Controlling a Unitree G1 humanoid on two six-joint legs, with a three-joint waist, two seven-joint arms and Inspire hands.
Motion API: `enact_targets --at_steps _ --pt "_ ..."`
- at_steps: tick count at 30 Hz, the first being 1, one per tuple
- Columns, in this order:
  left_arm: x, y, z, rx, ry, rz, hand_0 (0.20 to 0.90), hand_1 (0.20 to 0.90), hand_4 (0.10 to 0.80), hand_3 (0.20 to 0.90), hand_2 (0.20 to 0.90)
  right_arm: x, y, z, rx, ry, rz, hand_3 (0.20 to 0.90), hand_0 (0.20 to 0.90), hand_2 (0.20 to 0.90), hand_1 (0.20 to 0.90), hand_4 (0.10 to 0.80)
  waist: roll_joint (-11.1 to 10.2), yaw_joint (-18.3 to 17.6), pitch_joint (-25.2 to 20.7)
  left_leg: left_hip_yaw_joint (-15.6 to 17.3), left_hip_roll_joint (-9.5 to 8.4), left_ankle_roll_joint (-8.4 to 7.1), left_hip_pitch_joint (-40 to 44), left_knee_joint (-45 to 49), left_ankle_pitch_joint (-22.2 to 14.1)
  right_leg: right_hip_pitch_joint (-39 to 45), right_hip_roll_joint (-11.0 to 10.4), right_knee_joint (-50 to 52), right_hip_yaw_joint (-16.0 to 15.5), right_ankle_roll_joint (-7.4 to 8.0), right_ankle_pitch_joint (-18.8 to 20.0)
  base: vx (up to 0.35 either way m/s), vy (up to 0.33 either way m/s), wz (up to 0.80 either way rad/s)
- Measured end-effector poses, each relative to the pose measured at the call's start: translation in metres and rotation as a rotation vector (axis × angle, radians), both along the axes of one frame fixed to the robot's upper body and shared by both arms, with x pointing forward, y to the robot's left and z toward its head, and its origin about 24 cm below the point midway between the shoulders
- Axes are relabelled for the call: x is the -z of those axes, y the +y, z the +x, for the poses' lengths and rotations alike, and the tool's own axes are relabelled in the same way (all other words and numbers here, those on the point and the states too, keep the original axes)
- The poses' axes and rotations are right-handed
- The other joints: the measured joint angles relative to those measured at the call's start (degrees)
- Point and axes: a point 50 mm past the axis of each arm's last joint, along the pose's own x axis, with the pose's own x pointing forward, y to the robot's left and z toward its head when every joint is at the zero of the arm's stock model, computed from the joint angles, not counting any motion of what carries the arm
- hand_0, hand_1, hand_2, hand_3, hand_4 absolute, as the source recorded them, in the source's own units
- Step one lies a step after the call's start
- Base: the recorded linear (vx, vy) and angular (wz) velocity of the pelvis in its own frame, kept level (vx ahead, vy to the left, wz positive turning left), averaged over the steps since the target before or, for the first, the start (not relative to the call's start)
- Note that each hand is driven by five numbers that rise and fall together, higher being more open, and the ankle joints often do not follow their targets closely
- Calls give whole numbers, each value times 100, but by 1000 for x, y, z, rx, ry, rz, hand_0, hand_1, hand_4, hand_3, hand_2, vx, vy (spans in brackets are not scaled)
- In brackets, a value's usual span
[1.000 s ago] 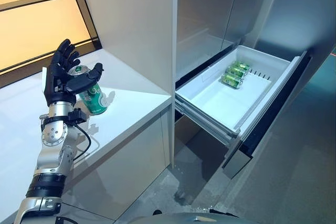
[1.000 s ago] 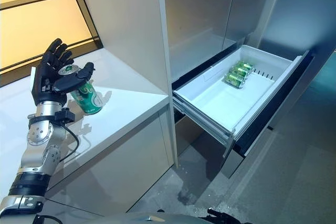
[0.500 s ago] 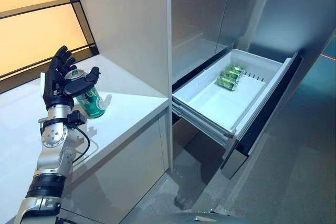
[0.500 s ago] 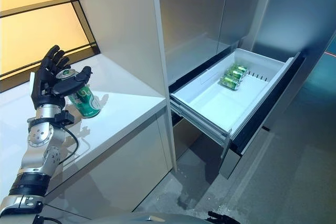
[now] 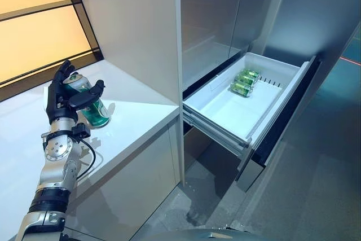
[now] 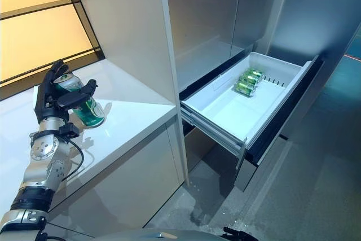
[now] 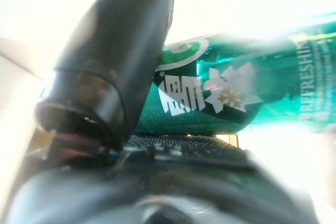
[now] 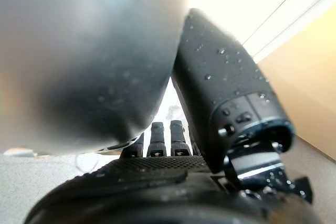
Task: Put drinks into fridge and close the fridge
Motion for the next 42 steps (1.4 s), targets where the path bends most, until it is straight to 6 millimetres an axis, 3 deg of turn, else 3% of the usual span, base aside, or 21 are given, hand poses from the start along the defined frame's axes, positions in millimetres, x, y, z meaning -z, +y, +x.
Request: enact_targets --at_steps 11,13,14,15,16,33,39,42 --pt "-1 -1 1 35 -11 -16 900 900 800 900 900 0 0 0 0 -1 0 900 900 900 900 800 -19 0 16 8 0 0 0 0 -2 -4 -1 -1 8 0 0 0 0 0" --pt "-1 -1 1 45 -17 -27 660 660 520 620 660 0 0 0 0 -2 1 900 900 900 900 800 -32 0 26 8 0 -1 0 -1 -3 -4 -1 -1 9 0 0 0 0 0" --pt "-1 -2 1 50 -21 -28 484 484 314 414 484 0 0 0 0 -2 2 900 900 900 900 800 -39 0 32 8 0 -1 0 0 -3 -4 -1 -2 9 0 0 0 0 0" --pt "-2 -2 1 53 -26 -26 349 349 158 258 349 0 0 0 -1 -3 2 900 900 900 900 800 -46 0 37 8 0 -1 -1 0 -4 -5 -1 -2 9 0 0 0 0 0" --pt "-2 -2 0 57 -34 -24 300 300 100 200 300 0 0 0 -1 -3 3 900 900 900 900 800 -53 0 43 8 0 -2 -2 -1 -4 -7 -1 -2 9 0 0 0 0 0" --pt "-23 -16 2 159 -135 -2 300 300 100 200 300 0 4 5 -5 -35 11 900 900 900 900 800 -174 7 181 11 -2 2 -39 0 -7 -45 -5 -6 17 1 1 0 0 0" --pt "-51 -29 0 247 -241 34 300 300 100 200 300 0 8 8 -9 -60 23 900 900 900 900 800 -234 14 243 2 -2 2 -36 0 -7 -34 -4 -8 11 1 1 0 0 0" --pt "-66 -39 -3 307 -300 57 300 300 100 200 300 -2 13 14 -97 -105 21 900 900 900 900 800 -243 11 252 1 -3 2 -34 0 -7 -21 -3 -8 12 5 3 0 0 0"
